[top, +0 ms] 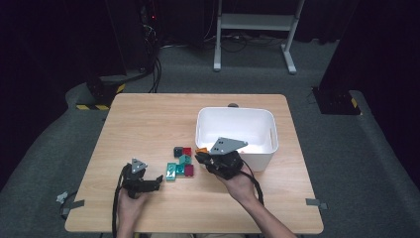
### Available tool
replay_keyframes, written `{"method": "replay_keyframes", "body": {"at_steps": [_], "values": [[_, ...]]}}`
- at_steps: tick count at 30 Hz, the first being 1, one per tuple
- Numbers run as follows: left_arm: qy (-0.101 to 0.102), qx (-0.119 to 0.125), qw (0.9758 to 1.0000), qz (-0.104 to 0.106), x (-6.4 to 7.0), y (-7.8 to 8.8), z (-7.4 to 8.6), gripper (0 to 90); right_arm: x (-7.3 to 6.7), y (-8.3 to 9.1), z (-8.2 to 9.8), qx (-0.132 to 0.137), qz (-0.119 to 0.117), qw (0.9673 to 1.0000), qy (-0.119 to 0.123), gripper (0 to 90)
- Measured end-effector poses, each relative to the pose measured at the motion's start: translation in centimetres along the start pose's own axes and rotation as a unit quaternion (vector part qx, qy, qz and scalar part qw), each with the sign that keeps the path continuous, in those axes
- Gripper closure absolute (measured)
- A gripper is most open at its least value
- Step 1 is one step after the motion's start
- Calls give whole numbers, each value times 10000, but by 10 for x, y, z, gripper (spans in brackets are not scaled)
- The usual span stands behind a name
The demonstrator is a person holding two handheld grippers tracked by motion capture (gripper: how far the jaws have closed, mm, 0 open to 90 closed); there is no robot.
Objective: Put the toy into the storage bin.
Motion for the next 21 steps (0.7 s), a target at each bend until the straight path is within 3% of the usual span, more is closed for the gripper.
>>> {"method": "replay_keyframes", "body": {"at_steps": [12,21], "values": [[2,2,10000,0,0,0,0,81,26,10,-13,134,177,9995,-238,838],[1,1,10000,-2,0,0,0,82,47,16,-17,166,448,9981,-396,837]]}}
Point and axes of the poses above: each handheld gripper's, and its own axes: y roughly backward along the jaws, z roughly out of its underside, x roughly to its right, the point moved 3 cm from there along -y, roughly forward along the jaws, and after that the axes turned 7 degrees about -y, right-handed, at the moved point
